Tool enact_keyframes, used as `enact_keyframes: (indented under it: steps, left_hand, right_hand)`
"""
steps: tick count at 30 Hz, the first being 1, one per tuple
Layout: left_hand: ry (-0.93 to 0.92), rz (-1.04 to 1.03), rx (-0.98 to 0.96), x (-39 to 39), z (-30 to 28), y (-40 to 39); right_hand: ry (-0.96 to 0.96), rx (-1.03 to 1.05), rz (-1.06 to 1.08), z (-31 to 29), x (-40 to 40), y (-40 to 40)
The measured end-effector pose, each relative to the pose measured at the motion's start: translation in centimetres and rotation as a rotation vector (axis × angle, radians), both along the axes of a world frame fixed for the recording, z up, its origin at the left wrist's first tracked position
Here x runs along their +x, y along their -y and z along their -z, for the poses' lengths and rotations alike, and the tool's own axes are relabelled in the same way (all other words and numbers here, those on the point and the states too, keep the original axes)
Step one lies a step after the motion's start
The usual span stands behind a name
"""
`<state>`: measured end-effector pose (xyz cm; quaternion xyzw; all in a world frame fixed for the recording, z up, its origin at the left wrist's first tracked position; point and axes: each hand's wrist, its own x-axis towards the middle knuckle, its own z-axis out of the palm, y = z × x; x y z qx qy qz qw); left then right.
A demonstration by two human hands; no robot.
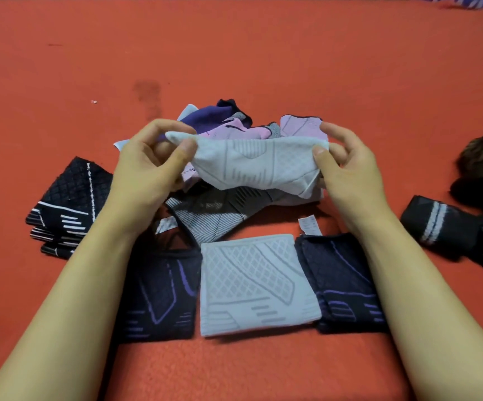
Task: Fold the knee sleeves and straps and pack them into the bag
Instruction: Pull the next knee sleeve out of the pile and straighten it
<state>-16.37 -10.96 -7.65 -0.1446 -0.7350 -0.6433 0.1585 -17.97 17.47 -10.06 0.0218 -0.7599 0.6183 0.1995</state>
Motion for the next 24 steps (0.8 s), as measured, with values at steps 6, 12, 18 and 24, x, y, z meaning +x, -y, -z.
enact_keyframes:
  steps: [6, 12, 18, 24]
  left_hand:
    - [-0.105, -0.281, -0.110, -0.4, 0.4, -1.0]
    - [0.200, 0.125, -0.018, -0.7, 1.6, -1.2]
    - [0.199, 0.212, -0.388, 0.0, 1.3, -1.2]
    - [0.085, 0.042, -0.374, 0.3, 1.3, -2.2]
  right_hand:
    - [0.034, -0.136, 0.029, -0.1, 0.0, 0.3]
    - [0.276, 0.322, -0.007, 0.7, 0.2, 0.7]
    - [0.364, 0.542, 0.179, 1.4, -0.2, 0.3]
    - [0.369, 0.448, 0.148, 1.4, -0.5, -0.5]
